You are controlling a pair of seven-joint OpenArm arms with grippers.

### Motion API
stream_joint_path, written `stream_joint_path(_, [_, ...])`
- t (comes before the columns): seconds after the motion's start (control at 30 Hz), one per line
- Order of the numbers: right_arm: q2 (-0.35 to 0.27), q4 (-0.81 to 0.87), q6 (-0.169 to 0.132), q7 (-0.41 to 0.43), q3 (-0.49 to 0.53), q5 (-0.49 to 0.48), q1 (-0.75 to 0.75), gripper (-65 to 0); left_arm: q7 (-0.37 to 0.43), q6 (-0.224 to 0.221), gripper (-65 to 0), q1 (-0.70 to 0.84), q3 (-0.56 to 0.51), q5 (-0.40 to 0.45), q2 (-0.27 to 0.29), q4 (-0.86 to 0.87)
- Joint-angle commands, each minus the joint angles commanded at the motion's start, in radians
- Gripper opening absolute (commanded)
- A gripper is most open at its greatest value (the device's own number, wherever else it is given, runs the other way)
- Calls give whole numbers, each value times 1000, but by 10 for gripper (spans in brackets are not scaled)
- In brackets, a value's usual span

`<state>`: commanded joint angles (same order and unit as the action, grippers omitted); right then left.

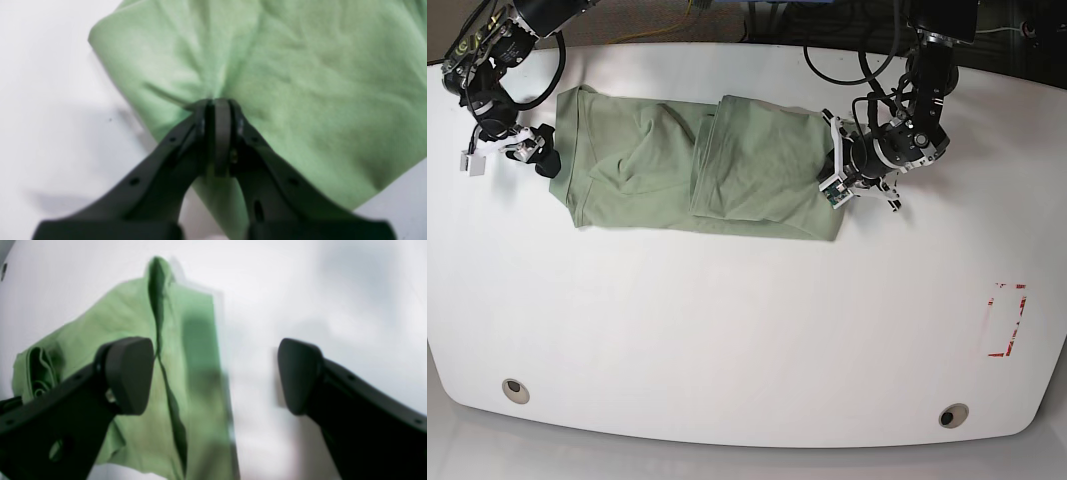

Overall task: Layout the t-shirt on the table in an organized manner, then fold the t-shirt properly
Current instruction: 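Hold the fold with the left gripper and grasp the other end with the right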

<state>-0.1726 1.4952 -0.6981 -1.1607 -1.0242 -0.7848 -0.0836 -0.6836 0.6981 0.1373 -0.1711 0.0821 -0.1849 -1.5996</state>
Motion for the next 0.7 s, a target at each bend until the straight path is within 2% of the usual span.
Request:
stream_joint_path(0.23, [6, 0, 0, 0, 57, -2, -41, -89, 0, 0, -624, 2, 0, 0, 0, 0])
stream_joint_path(0.7, [71, 3, 0, 0, 161, -2, -80, -91, 0, 0, -624, 2, 0, 0, 0, 0])
